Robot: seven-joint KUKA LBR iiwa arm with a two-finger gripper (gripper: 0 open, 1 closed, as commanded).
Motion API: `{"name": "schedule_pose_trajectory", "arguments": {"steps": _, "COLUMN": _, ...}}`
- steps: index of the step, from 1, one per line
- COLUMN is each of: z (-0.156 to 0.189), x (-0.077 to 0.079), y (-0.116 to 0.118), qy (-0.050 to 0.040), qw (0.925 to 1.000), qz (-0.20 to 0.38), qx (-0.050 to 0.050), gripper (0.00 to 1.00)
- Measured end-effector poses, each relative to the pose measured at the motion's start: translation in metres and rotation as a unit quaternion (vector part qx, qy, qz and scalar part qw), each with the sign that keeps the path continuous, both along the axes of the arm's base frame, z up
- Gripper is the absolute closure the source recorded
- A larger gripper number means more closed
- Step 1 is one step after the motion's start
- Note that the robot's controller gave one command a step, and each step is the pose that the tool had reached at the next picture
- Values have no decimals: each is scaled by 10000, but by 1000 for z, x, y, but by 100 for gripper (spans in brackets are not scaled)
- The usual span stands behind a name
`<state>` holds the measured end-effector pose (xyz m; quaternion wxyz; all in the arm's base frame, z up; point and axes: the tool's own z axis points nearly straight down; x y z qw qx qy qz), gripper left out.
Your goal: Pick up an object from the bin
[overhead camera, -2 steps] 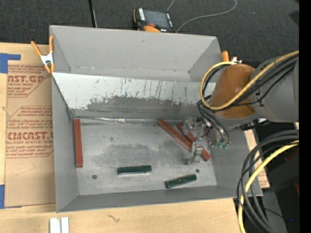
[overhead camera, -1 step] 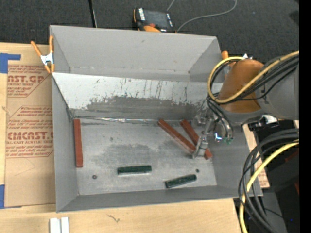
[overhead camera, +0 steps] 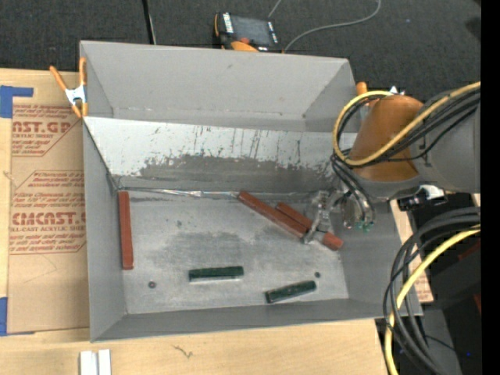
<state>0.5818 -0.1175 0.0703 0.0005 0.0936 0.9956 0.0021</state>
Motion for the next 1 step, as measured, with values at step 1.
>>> {"name": "schedule_pose_trajectory", "arguments": {"steps": 1, "z": 157, "x": -23, "y": 23, "qy": -40, "qw": 10000, "qz": 6, "qx": -23, "gripper": 100}}
